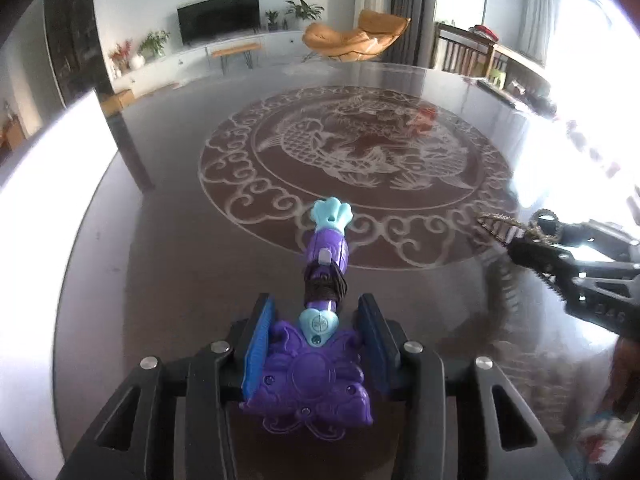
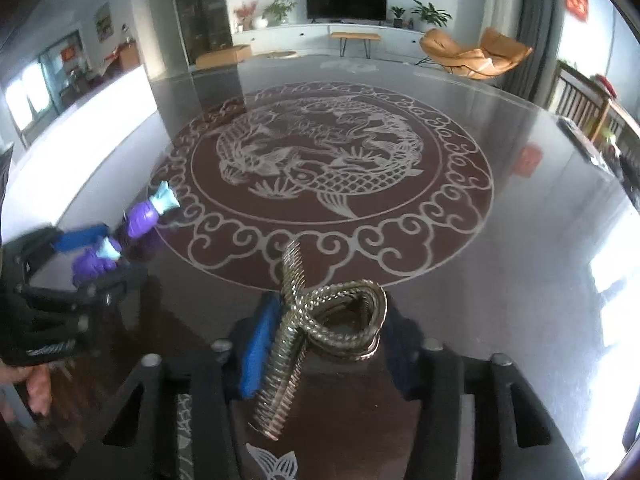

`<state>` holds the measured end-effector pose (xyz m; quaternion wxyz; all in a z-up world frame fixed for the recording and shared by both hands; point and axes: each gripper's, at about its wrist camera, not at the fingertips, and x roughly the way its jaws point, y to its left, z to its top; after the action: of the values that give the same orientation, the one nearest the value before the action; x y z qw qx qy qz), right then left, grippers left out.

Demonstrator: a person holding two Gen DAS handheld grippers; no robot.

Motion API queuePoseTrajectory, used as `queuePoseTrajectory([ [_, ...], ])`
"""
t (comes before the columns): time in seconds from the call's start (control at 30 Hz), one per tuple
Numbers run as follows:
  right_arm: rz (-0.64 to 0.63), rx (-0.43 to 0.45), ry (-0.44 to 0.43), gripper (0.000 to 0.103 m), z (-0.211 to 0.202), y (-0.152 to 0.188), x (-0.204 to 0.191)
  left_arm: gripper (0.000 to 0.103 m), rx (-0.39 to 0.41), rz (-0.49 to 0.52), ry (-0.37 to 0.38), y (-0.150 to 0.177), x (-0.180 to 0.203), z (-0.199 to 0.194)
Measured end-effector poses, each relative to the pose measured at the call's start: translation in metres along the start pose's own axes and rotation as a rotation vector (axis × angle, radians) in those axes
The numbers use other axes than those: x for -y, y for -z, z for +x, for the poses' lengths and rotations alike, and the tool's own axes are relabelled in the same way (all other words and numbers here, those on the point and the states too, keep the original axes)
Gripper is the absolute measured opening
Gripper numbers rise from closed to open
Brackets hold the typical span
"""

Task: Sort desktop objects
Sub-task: 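Carry wand and hair clip to the cork bin and open both grippers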

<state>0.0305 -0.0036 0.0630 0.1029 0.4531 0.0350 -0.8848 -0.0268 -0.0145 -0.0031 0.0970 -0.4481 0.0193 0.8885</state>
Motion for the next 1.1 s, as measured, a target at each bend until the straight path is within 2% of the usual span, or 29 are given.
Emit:
queuePoseTrajectory([
  [0.13,-0.005,0.006,-0.030,0.045,-0.024,0.001,-0.005,0.043,0.059,-0.082,0.060,0.004,-0.013,-0.030],
  [0.23,-0.020,0.029,-0.058,0.045,-0.043,-0.005,-0.016,0.043,0.131,-0.125,0.087,0.001,-0.021,-0.068],
  [0.33,-0.052,0.068,-0.108,0.045,-0.062,-0.027,-0.043,0.043,0.224,-0.193,0.102,-0.004,-0.050,-0.121],
  [0.43,-0.098,0.132,-0.199,0.045,-0.083,-0.059,-0.085,0.043,0.309,-0.247,0.056,-0.005,-0.090,-0.171],
  [0.53,-0.187,0.184,-0.336,0.045,-0.101,-0.095,-0.159,0.043,0.342,-0.309,-0.041,0.002,-0.146,-0.209],
  [0.63,-0.277,0.196,-0.444,0.045,-0.104,-0.116,-0.231,0.043,0.311,-0.381,-0.169,0.019,-0.205,-0.225],
  [0.7,-0.343,0.187,-0.512,0.045,-0.099,-0.128,-0.285,0.043,0.253,-0.427,-0.234,0.032,-0.241,-0.223],
  [0.77,-0.400,0.165,-0.543,0.045,-0.084,-0.136,-0.333,0.043,0.168,-0.474,-0.290,0.050,-0.276,-0.210],
  [0.87,-0.472,0.116,-0.540,0.045,-0.055,-0.141,-0.389,0.043,0.079,-0.517,-0.321,0.068,-0.303,-0.193],
  [0.93,-0.502,0.072,-0.548,0.046,-0.038,-0.140,-0.410,0.044,0.033,-0.563,-0.333,0.081,-0.313,-0.184],
  [0.97,-0.512,0.019,-0.566,0.047,-0.022,-0.139,-0.421,0.047,0.021,-0.587,-0.337,0.088,-0.316,-0.182],
  [1.03,-0.501,-0.033,-0.544,0.064,-0.007,-0.137,-0.428,0.072,0.025,-0.624,-0.335,0.096,-0.320,-0.183],
  [1.07,-0.487,-0.035,-0.545,0.073,-0.003,-0.138,-0.427,0.090,0.037,-0.632,-0.344,0.097,-0.317,-0.184],
  [1.1,-0.457,-0.027,-0.559,0.076,-0.005,-0.139,-0.421,0.093,0.064,-0.630,-0.367,0.097,-0.314,-0.189],
])
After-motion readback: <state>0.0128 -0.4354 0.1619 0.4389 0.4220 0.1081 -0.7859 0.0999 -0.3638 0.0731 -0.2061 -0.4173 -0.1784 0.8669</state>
